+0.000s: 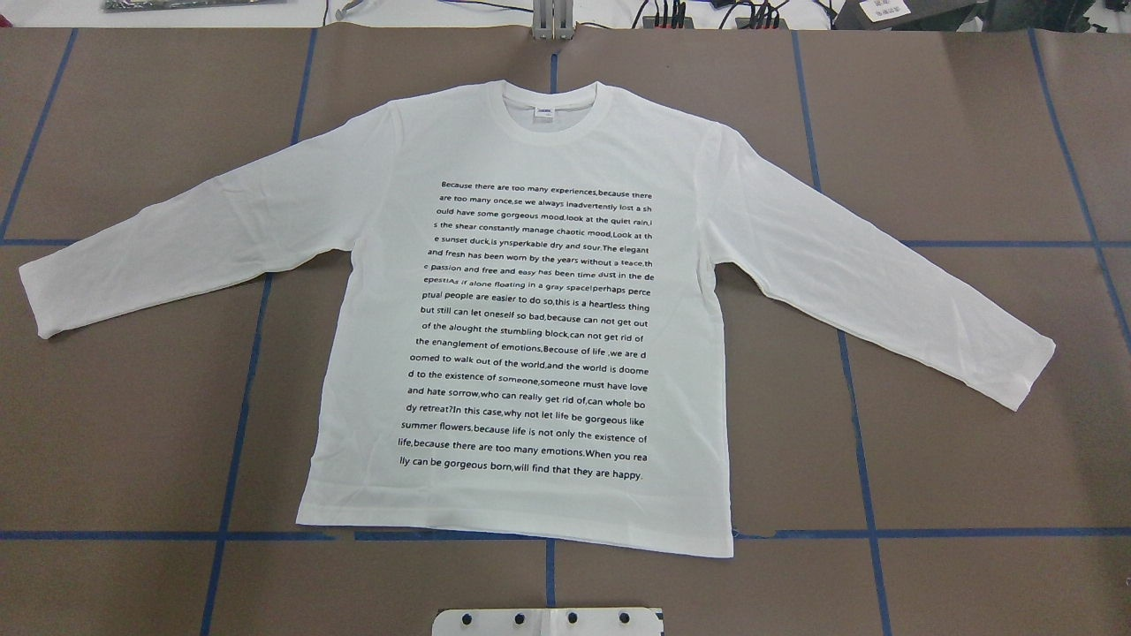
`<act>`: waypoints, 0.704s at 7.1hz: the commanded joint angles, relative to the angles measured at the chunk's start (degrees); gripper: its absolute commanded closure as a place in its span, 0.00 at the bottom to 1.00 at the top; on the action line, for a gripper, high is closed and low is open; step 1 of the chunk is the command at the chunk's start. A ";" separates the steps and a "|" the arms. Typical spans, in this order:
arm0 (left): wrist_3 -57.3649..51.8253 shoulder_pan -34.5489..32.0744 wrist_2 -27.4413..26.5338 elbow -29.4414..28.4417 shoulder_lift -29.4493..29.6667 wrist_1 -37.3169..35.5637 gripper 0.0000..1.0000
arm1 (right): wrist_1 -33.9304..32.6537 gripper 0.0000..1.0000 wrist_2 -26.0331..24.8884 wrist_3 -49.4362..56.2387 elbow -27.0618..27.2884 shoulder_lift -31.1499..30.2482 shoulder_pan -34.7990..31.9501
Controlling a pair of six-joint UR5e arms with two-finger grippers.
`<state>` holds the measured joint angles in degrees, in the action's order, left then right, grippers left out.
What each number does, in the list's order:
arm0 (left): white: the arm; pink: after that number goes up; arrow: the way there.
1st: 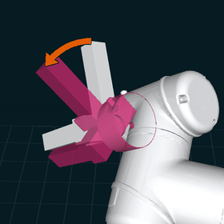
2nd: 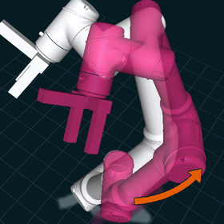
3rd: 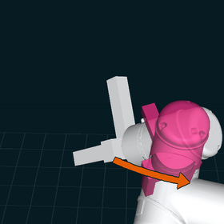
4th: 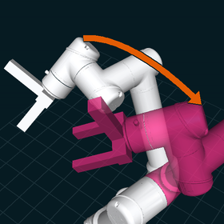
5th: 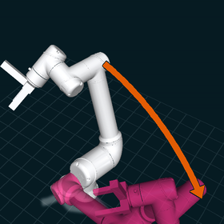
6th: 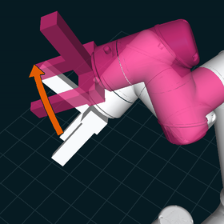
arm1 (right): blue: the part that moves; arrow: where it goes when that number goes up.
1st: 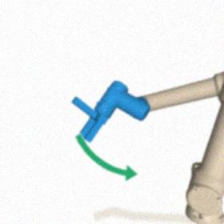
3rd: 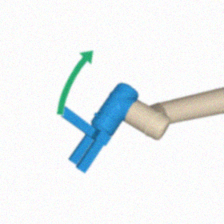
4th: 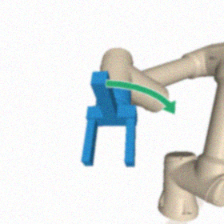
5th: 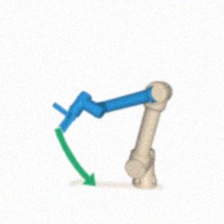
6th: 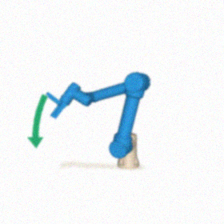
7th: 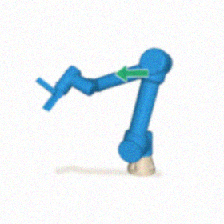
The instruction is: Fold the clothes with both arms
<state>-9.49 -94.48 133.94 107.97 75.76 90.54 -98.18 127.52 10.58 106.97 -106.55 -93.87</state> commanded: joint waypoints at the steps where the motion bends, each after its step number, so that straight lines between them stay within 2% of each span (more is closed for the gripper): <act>1: -0.96 0.00 0.09 0.04 0.00 1.73 0.00 | 0.00 0.00 0.10 0.06 0.17 0.11 0.00; 2: -1.06 0.00 0.01 0.39 0.00 2.79 0.00 | 0.09 0.00 0.18 -0.20 0.78 0.38 0.00; 3: -0.80 0.00 0.01 0.40 0.00 7.41 0.00 | 0.00 0.00 0.27 -0.47 2.96 1.68 0.09; 5: -0.35 0.00 -0.52 0.13 0.79 17.17 0.00 | 5.06 0.00 0.98 -1.00 3.52 8.00 0.09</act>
<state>-10.04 -94.48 133.79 108.25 75.95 102.17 -96.46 128.21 9.83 110.15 -101.91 -93.80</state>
